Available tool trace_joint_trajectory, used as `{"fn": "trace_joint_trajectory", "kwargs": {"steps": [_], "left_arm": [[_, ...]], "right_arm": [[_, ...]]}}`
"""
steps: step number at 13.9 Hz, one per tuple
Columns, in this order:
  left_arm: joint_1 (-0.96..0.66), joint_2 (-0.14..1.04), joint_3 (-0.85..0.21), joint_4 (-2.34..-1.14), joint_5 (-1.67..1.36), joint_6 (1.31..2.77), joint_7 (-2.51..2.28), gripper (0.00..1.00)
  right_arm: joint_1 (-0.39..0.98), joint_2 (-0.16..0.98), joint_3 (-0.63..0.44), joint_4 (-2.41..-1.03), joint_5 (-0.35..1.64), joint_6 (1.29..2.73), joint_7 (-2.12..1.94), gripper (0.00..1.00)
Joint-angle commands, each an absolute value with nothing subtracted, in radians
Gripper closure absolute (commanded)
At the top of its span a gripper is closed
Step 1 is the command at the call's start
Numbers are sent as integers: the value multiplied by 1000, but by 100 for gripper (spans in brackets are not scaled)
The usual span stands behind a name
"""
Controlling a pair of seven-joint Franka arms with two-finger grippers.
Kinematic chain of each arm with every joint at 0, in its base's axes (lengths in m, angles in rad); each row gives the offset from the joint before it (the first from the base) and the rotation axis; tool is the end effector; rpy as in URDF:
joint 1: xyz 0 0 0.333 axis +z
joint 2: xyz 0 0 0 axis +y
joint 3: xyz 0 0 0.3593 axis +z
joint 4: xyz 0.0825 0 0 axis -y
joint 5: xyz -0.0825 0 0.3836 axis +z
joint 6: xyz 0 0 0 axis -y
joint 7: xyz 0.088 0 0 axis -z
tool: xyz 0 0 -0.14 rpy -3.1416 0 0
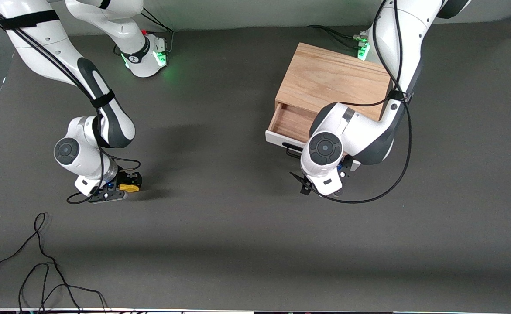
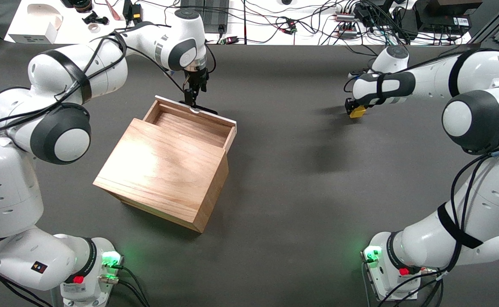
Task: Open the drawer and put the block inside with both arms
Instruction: 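Pull the drawer handle outward with the left gripper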
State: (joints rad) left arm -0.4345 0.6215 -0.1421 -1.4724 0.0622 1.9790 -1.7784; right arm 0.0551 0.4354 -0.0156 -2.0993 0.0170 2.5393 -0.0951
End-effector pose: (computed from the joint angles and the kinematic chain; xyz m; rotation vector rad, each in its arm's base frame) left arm 0.6170 -0.3738 0.3109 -2.5213 -1.7171 0.1033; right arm 0.6011 0.0240 0.2164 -3.1328 -0.1915 -0.0075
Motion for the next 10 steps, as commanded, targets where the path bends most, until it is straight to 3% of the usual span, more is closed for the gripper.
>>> {"fn": "trace_joint_trajectory", "kwargs": {"steps": [1,7,10], "left_arm": [[-439,661,-140,-1402,100,2031,-1792,0],[-436,660,-137,-1300,185,2071,-1787,0],[-356,623,-141,-1191,189,1984,-1683,0]], "right_arm": [[55,387,-20,-2022,9,2386,-101,100],[66,371,-14,-1671,11,1910,17,100],[97,373,-9,-1501,21,1746,112,100]]}}
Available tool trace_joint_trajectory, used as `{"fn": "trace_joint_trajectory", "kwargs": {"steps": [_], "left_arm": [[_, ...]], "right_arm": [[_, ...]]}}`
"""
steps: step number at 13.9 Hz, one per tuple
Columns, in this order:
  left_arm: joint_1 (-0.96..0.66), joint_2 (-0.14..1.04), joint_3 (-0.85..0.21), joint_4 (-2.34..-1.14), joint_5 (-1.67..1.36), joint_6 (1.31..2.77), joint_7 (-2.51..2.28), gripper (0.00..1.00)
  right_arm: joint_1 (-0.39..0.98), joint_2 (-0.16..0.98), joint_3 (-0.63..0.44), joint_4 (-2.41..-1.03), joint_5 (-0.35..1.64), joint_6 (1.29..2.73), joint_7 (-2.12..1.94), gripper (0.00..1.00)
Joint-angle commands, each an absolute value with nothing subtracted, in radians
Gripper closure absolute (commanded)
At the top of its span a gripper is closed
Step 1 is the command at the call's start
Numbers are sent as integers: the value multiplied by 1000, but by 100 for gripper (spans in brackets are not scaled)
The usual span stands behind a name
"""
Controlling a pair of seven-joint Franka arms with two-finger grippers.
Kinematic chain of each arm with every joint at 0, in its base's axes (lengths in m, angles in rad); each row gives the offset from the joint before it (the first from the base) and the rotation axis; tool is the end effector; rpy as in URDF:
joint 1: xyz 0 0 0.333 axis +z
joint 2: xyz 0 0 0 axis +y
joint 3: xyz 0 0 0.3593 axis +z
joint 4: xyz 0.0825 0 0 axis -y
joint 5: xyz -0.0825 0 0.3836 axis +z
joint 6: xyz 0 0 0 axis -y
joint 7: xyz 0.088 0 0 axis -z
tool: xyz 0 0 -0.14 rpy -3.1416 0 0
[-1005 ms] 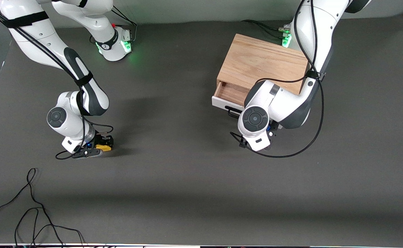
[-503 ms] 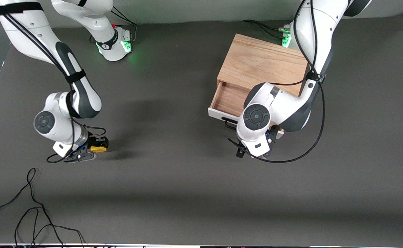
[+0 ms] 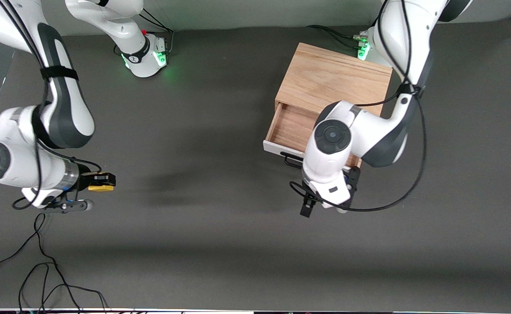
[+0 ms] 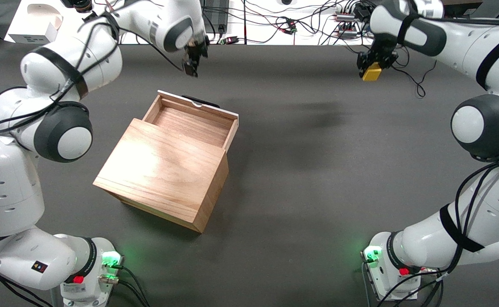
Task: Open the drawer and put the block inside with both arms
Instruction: 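Carry the cube over the drawer while the left gripper withdraws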
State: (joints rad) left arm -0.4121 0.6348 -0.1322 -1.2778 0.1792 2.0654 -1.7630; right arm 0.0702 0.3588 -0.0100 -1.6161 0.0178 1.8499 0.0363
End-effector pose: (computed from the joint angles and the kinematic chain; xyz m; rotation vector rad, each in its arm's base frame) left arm 0.6846 -0.3680 0.4007 2.5154 1.6802 0.2192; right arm 0.6571 0.0423 0.4156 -3.1281 -0.0287 0.1965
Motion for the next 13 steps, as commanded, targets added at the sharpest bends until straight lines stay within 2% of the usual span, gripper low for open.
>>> {"fn": "trace_joint_trajectory", "kwargs": {"steps": [1,5,8,13], "left_arm": [[-313,611,-150,-1168,178,1915,-1607,0],[-157,485,-149,-1169,92,1691,-1257,0],[-45,416,-149,-1184,43,1510,-902,0],[103,281,-143,-1357,25,1447,-360,0]], "right_arm": [[119,374,-9,-1449,23,1699,141,100],[204,380,-8,-1274,98,1525,326,100],[319,382,-8,-1203,113,1488,522,100],[501,489,-6,-1013,178,1508,837,100]]}}
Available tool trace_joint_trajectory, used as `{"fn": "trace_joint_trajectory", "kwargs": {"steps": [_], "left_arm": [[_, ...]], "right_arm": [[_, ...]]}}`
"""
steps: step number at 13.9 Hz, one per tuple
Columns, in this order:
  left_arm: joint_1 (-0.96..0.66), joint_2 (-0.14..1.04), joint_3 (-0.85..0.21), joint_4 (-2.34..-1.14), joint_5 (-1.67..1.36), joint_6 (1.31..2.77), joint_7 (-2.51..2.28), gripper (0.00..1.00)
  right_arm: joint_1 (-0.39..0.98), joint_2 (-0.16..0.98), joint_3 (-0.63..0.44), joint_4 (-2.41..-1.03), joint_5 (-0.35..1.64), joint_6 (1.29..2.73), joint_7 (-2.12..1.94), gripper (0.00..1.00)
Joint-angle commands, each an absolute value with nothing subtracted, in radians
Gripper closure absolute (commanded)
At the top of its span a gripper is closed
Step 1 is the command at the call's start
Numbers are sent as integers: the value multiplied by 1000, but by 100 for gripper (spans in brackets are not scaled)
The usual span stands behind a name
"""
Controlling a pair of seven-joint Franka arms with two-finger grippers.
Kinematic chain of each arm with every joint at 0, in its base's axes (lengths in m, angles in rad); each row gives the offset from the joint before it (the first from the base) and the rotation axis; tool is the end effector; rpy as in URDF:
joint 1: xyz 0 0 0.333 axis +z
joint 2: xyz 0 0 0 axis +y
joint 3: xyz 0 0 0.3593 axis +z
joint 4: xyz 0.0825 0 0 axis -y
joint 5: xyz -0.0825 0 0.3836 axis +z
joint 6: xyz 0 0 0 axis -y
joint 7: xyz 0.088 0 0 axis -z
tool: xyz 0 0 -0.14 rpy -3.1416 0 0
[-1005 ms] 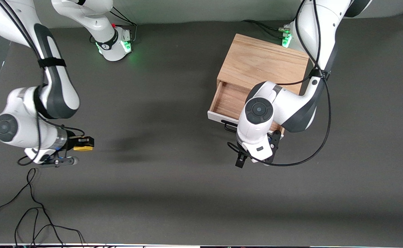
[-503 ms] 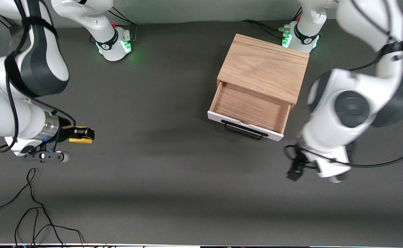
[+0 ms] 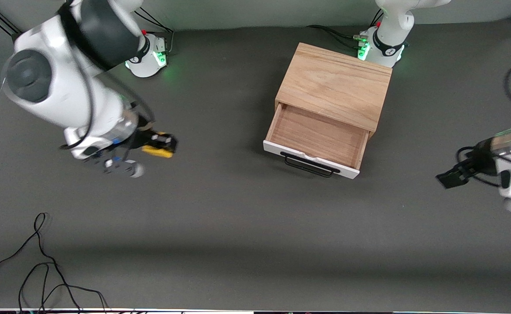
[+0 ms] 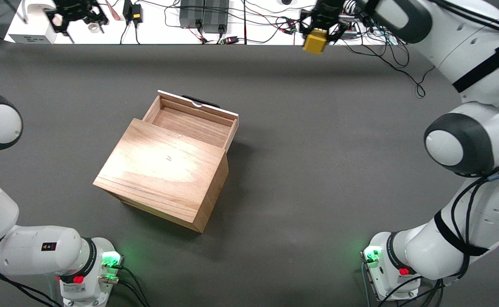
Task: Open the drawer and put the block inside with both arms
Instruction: 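Carry the cube over the drawer while the left gripper withdraws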
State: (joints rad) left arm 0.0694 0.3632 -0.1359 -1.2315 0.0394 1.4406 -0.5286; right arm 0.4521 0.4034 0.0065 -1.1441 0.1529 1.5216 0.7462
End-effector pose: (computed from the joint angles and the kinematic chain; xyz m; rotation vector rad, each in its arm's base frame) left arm 0.6549 -0.0208 0.5626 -3.0130 -0.7204 0.2283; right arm 0.6030 0.3211 0.5820 -2.9936 0.4257 0.1656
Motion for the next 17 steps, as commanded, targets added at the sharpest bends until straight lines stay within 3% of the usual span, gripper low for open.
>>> {"fn": "trace_joint_trajectory", "kwargs": {"steps": [1,10,17], "left_arm": [[107,259,-141,-1389,29,1447,-282,0],[120,34,-147,-1681,57,1618,-69,0],[140,26,-141,-1654,44,1603,20,0]], "right_arm": [[543,515,-5,-994,178,1550,904,100],[828,693,-6,-994,175,1876,1206,100],[945,802,-9,-1005,120,2011,1342,100]]}}
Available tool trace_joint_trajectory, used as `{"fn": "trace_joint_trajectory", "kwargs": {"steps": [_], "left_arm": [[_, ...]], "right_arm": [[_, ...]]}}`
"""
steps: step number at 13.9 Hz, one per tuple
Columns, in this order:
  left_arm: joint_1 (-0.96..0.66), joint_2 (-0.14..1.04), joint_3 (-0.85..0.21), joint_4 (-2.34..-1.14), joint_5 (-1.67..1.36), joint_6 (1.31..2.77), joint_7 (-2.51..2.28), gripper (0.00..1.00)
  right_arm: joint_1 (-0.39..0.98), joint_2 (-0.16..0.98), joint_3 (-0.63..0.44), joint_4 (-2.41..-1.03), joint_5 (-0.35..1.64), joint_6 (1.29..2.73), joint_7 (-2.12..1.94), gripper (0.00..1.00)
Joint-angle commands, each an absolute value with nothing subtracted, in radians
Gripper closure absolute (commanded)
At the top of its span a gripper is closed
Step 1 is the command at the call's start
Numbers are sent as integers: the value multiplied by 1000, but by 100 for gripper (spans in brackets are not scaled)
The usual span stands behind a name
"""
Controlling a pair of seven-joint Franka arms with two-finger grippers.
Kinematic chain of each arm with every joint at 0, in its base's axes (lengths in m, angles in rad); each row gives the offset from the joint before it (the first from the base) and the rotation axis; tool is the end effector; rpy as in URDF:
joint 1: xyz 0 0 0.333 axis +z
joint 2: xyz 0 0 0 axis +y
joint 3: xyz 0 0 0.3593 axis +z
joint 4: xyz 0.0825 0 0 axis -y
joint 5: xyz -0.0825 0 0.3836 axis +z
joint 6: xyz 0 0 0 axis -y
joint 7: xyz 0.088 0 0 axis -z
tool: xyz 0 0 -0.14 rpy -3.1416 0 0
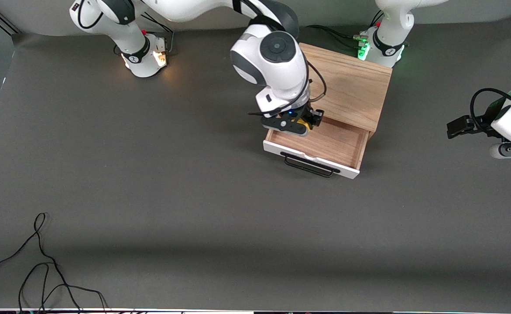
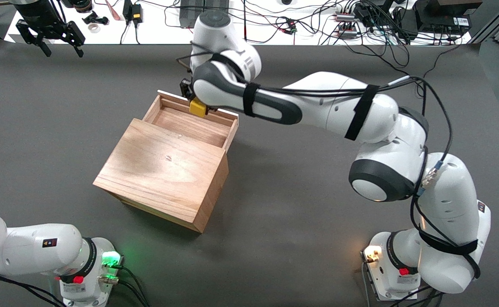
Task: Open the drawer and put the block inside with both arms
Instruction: 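Lower the cube into the open drawer with the right gripper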
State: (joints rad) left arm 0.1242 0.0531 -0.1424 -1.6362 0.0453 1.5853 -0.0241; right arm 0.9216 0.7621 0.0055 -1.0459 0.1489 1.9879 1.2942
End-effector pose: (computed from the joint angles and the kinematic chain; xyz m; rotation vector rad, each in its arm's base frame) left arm 0.5650 -0.0021 0.5760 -3.0977 -0.0042 0.1591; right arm 0.4775 0.6567 0.4051 -2.8523 0.6036 0.0732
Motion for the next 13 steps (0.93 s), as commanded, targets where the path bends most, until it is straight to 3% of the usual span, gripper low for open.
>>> {"fn": "trace_joint_trajectory", "kwargs": {"steps": [1,6,9,13], "left_arm": [[140,29,-141,-1649,44,1603,18,0],[115,35,-138,-1640,43,1601,15,0],[-36,35,16,-1638,38,1603,17,0],[-35,34,17,-1632,37,1603,18,0]], "right_arm": [[953,817,-9,-1005,114,2031,1356,100],[971,870,-11,-1008,84,2042,1374,100],[973,893,-11,-1008,80,2043,1379,100],[977,913,-11,-1009,60,2043,1384,100]]}}
